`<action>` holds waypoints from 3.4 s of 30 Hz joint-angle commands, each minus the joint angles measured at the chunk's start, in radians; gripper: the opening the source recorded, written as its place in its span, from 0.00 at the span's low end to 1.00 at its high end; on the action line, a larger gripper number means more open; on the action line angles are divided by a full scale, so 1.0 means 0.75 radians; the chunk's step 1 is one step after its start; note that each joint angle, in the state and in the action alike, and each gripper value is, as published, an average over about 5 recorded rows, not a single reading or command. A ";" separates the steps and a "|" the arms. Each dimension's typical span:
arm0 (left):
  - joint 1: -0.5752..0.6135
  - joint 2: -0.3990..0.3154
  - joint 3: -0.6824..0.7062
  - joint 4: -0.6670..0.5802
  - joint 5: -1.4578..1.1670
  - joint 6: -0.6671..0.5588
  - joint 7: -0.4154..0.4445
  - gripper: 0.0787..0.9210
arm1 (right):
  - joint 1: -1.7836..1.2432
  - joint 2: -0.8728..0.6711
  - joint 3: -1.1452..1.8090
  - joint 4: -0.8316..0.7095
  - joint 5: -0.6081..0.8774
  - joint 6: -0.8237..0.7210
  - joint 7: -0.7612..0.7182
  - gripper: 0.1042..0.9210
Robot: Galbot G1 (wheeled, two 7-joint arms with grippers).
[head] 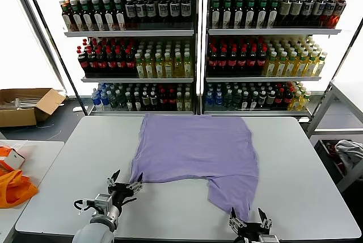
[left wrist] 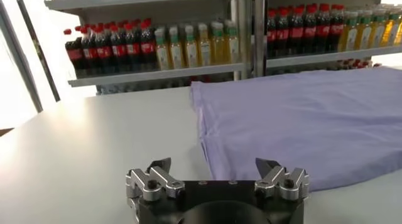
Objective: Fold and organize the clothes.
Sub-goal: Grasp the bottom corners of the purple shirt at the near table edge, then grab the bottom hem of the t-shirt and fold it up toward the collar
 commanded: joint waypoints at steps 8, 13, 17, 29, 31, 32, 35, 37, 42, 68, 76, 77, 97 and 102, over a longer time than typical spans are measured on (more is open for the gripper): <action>0.029 -0.003 0.022 -0.003 0.005 0.002 0.001 0.88 | -0.009 0.005 -0.007 -0.020 -0.005 0.020 -0.006 0.86; 0.036 -0.002 0.028 -0.001 0.014 0.004 0.006 0.84 | -0.012 0.006 -0.013 -0.038 -0.014 0.058 -0.045 0.70; 0.041 -0.005 0.035 0.001 0.023 0.005 0.010 0.71 | -0.006 0.010 -0.016 -0.045 -0.016 0.072 -0.050 0.56; 0.044 -0.009 0.043 0.005 0.024 0.006 0.018 0.30 | -0.002 0.003 -0.008 -0.054 -0.030 0.121 -0.068 0.12; 0.043 -0.011 0.043 0.002 0.024 0.005 0.017 0.23 | -0.002 0.001 -0.008 -0.051 -0.043 0.137 -0.077 0.05; 0.043 -0.013 0.043 0.000 0.023 0.004 0.017 0.20 | -0.002 0.000 -0.008 -0.049 -0.050 0.145 -0.082 0.03; 0.044 -0.016 0.043 -0.012 0.024 -0.002 0.014 0.10 | -0.002 -0.002 -0.007 -0.046 -0.067 0.165 -0.094 0.00; 0.046 -0.018 0.044 -0.025 0.024 -0.007 0.011 0.04 | -0.001 -0.002 -0.006 -0.046 -0.074 0.174 -0.099 0.00; 0.056 -0.022 0.048 -0.071 0.035 -0.020 0.007 0.01 | 0.002 -0.002 -0.004 -0.036 -0.082 0.189 -0.113 0.00; -0.046 -0.022 0.057 -0.105 -0.106 -0.096 0.021 0.01 | 0.218 0.058 0.150 -0.107 -0.108 0.332 -0.205 0.00; -0.158 -0.036 0.072 0.018 -0.118 -0.112 0.014 0.01 | 0.364 0.092 0.196 -0.218 -0.076 0.344 -0.218 0.00; -0.174 -0.039 0.074 0.033 -0.120 -0.112 0.012 0.01 | 0.385 0.092 0.199 -0.233 -0.074 0.344 -0.221 0.00; -0.476 -0.064 0.083 0.445 -0.114 -0.141 0.013 0.01 | 0.791 0.078 0.127 -0.664 -0.100 0.323 -0.257 0.00; -0.538 -0.059 0.101 0.507 -0.111 -0.140 0.010 0.01 | 0.898 0.092 0.097 -0.774 -0.099 0.320 -0.264 0.00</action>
